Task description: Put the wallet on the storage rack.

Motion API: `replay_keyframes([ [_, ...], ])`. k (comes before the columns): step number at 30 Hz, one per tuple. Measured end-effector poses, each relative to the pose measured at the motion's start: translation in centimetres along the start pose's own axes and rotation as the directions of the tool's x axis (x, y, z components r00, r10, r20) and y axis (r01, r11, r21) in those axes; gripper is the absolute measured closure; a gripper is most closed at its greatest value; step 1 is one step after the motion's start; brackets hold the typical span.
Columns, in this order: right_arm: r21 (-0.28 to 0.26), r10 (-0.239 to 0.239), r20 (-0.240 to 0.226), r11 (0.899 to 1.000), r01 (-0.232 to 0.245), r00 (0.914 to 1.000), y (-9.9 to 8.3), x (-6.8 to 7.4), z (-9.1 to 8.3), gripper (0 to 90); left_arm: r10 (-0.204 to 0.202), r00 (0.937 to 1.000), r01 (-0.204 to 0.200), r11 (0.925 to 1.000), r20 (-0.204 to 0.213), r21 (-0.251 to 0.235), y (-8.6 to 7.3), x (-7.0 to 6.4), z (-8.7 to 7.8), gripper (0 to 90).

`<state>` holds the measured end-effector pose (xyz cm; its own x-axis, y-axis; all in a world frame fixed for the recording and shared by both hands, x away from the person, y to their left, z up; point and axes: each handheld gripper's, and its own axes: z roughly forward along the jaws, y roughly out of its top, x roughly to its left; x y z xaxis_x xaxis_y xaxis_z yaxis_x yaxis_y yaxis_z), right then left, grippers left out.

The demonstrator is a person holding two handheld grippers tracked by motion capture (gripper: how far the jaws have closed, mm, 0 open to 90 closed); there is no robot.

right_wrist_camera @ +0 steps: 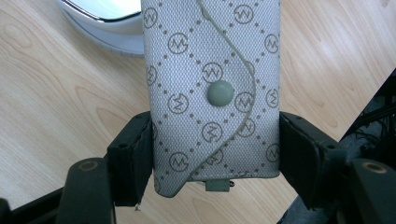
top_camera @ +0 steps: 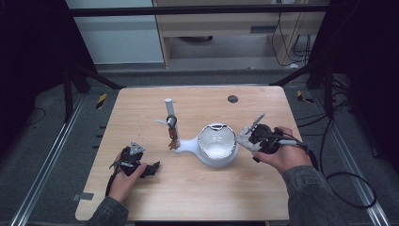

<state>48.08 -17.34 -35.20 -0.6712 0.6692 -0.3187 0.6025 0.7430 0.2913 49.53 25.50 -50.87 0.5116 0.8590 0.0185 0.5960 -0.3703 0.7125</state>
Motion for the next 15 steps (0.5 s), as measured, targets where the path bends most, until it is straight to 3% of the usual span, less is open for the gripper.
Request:
replay_keyframes([
  [15, -0.015, -0.045, 0.015, 0.999, 0.045, 0.9989, 1.1, 1.4, -1.3, 31.5, 0.001, 1.0, -0.001, 1.0, 0.001, 0.001, 0.0, 0.0, 0.0, 0.0],
])
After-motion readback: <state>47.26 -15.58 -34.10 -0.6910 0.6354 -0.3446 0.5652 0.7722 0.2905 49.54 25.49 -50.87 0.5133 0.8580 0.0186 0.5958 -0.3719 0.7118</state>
